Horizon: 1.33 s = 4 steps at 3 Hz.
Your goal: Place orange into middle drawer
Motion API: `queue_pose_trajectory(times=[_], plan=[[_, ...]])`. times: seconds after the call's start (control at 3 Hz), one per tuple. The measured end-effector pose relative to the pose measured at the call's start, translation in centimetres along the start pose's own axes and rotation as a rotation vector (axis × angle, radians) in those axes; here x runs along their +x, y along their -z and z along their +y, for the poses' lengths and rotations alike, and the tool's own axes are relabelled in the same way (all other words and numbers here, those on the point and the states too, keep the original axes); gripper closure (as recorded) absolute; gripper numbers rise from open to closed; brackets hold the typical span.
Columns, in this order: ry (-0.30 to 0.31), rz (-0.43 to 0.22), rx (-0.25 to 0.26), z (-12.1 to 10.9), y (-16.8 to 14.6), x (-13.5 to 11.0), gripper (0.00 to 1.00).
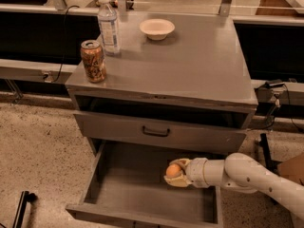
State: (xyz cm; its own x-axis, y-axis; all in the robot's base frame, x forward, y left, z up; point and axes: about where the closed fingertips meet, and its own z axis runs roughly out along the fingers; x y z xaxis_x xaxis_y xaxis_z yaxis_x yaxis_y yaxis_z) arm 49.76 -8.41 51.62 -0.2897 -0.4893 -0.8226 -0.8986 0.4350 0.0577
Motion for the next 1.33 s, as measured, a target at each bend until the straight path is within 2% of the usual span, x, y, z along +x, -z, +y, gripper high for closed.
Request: queue_pose_trajectory(times=[0.33,0.67,1.0,1.33], plan=[[0.004,-0.032,0.022,-1.0,-2.0,3.1,1.0],[0.034,-0.032,0.031,-1.7,-3.7,5.4,1.0],[0.063,-0.003,0.024,-2.0,-5.0,7.0,1.0],[0.069,0.003,-0.014,-2.0,-6.7,9.1,0.82]])
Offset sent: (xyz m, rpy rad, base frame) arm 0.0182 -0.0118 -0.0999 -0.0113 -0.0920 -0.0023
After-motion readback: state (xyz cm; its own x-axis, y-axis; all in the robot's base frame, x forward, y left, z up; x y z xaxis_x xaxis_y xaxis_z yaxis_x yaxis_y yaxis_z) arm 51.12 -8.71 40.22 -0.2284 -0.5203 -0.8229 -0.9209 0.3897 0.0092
